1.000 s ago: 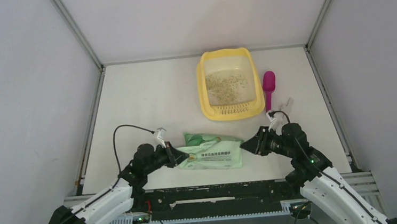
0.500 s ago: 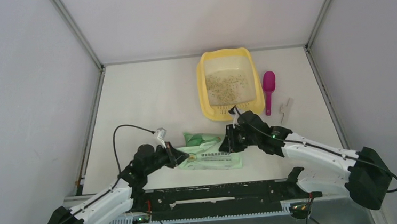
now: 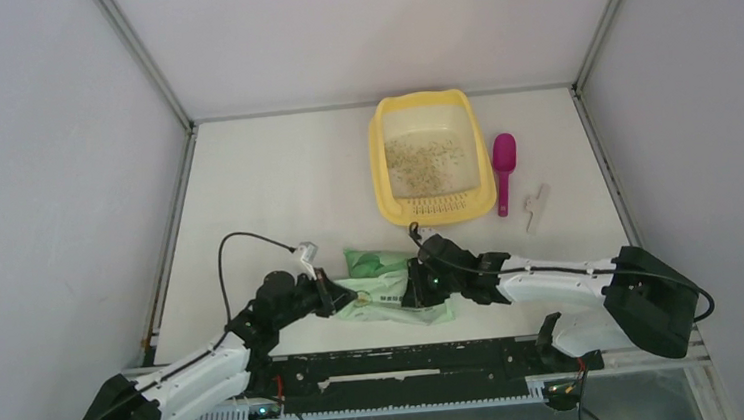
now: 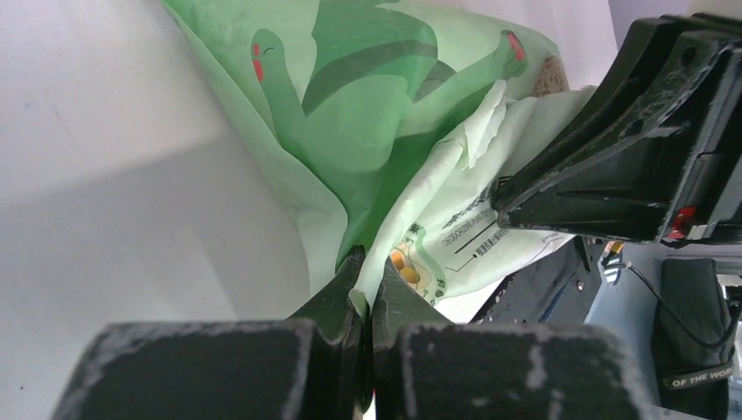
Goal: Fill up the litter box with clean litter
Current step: Close the cat litter bag at the center of the board.
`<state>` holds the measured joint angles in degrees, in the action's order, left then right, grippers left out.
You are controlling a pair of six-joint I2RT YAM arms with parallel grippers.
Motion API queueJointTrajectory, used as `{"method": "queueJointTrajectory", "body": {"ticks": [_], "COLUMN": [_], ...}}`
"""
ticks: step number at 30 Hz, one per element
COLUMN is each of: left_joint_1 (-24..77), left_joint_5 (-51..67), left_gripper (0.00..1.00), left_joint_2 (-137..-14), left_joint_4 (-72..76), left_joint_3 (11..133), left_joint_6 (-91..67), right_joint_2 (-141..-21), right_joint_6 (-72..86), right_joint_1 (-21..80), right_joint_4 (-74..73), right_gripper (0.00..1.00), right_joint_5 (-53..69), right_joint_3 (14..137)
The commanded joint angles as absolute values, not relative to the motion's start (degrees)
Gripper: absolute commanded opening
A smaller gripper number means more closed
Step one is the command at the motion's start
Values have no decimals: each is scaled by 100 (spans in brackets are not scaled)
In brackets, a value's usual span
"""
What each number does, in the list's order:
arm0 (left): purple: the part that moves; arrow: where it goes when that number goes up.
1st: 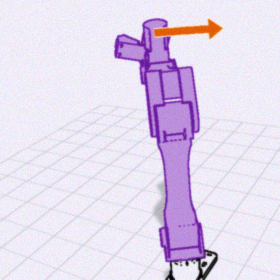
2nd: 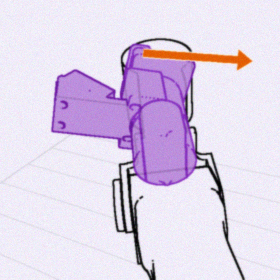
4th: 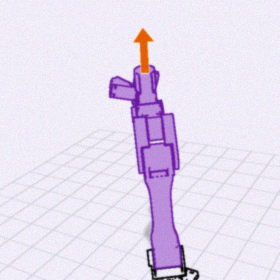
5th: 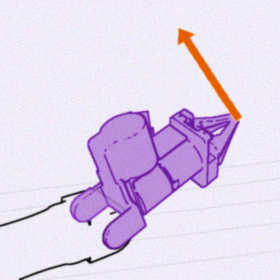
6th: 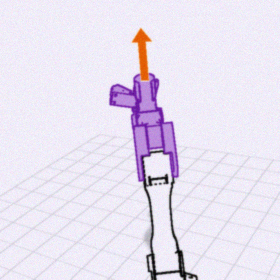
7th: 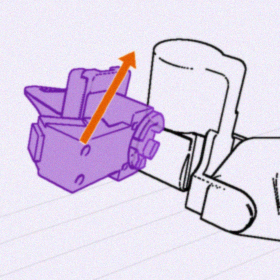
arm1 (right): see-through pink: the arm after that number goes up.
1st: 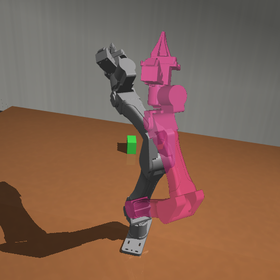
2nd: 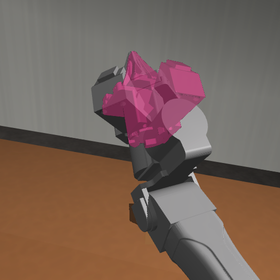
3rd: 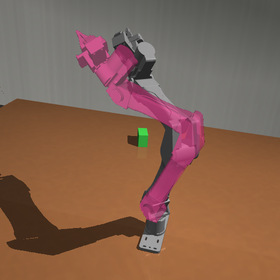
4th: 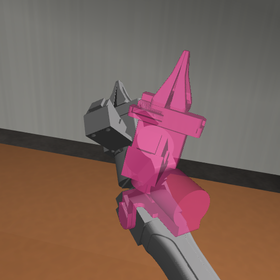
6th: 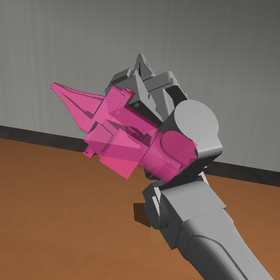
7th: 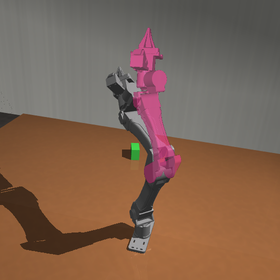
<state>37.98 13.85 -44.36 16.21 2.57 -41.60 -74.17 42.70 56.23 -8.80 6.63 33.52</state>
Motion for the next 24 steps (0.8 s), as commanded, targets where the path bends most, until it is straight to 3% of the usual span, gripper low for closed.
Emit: {"method": "queueJointTrajectory", "body": {"ticks": [1,13,24], "left_joint_1": [3887,4079,4087], "left_joint_5": [1132,977,866], "left_gripper": [1,0,0], "left_joint_2": [-4648,-5504,-5291], "left_joint_4": [1515,1893,1613], "left_joint_3": [194,160,258], "left_joint_6": [-4043,-4012,-3990], "right_joint_2": [-7365,-6049,-4601], "right_joint_6": [4719,5388,5946], "right_joint_1": [5776,5327,5494], "right_joint_4": [-484,-124,-2554], "right_gripper": [27,29,26], "right_joint_5": [443,510,-236], "right_joint_3": [2841,1458,1679]}}
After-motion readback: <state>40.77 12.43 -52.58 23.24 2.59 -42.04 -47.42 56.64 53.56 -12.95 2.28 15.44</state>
